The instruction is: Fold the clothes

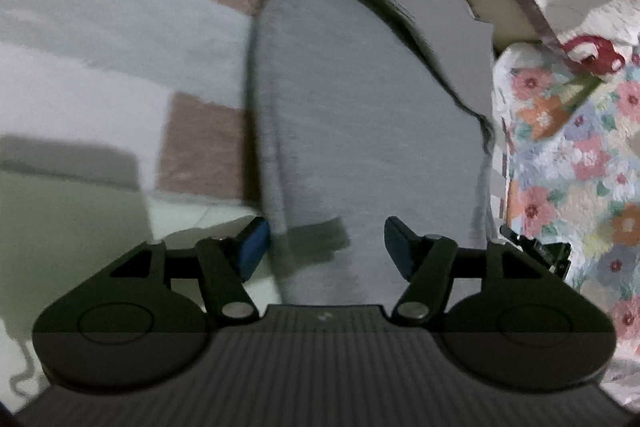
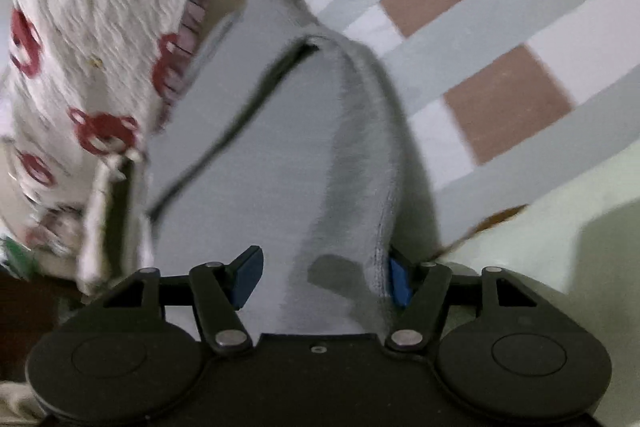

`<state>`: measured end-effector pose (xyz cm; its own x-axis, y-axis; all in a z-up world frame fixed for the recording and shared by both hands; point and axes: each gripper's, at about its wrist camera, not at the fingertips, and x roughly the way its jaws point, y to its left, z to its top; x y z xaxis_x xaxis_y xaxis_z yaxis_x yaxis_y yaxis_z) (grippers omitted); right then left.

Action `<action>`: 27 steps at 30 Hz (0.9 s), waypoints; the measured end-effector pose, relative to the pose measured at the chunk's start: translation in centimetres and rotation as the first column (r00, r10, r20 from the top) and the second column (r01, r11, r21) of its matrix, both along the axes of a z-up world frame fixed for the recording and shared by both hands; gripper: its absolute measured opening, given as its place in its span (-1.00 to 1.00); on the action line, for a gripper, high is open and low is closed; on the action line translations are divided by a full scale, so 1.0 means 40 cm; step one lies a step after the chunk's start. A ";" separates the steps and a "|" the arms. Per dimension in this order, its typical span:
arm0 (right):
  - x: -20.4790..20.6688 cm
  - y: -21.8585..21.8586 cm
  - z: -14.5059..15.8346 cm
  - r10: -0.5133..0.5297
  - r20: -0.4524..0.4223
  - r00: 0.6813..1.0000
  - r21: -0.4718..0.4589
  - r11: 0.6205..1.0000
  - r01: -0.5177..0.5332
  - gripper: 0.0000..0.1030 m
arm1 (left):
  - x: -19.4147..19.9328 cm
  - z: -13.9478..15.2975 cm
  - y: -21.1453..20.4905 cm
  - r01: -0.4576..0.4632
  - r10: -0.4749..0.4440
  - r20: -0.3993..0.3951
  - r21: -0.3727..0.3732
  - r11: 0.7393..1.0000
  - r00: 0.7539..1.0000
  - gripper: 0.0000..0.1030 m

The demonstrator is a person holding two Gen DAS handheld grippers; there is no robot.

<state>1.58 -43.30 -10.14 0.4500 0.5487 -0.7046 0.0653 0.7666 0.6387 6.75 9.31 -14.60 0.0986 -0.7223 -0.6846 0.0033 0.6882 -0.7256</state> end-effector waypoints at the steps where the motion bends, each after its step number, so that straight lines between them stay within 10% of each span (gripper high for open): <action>1: 0.002 0.010 0.000 0.003 0.008 1.000 0.006 1.000 -0.003 0.04 | 0.007 -0.002 -0.014 0.014 -0.014 0.008 0.021 1.000 1.000 0.34; 3: 0.005 0.031 0.001 0.010 0.024 1.000 0.017 1.000 -0.010 -0.53 | 0.019 -0.008 -0.042 0.043 -0.044 0.017 0.071 0.997 0.999 0.34; 6: 0.015 0.062 0.019 0.031 0.068 0.997 -0.013 0.999 -0.030 -0.79 | 0.025 0.012 -0.091 0.140 -0.152 0.056 0.184 0.973 0.987 0.19; 9: 0.021 0.068 0.061 0.008 0.136 0.991 -0.001 1.000 -0.008 -0.81 | 0.024 0.040 -0.131 0.200 -0.235 0.114 0.254 0.946 0.965 -0.80; 13: 0.056 0.076 0.130 -0.010 0.224 0.975 0.010 1.000 0.008 -0.82 | 0.075 0.139 -0.135 0.148 -0.188 0.209 0.192 0.970 0.960 -0.83; 17: 0.131 0.097 0.180 0.022 0.275 0.961 0.000 1.000 -0.023 -0.82 | 0.139 0.277 -0.120 0.091 -0.149 0.408 0.157 0.983 0.901 -0.83; 21: 0.191 0.137 0.165 0.064 0.279 0.958 -0.071 0.996 -0.046 -0.82 | 0.157 0.234 -0.122 0.091 -0.162 0.369 0.202 0.975 0.915 -0.81; 27: 0.209 0.150 0.114 0.009 0.279 0.960 -0.072 0.997 0.011 -0.81 | 0.149 0.103 -0.079 0.050 -0.063 0.208 0.070 0.996 0.976 -0.73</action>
<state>9.96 -37.31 -5.59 0.6350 0.5002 -0.5887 -0.1068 0.8116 0.5744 12.69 6.15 -10.48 0.2052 -0.6858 -0.6983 0.1907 0.7278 -0.6587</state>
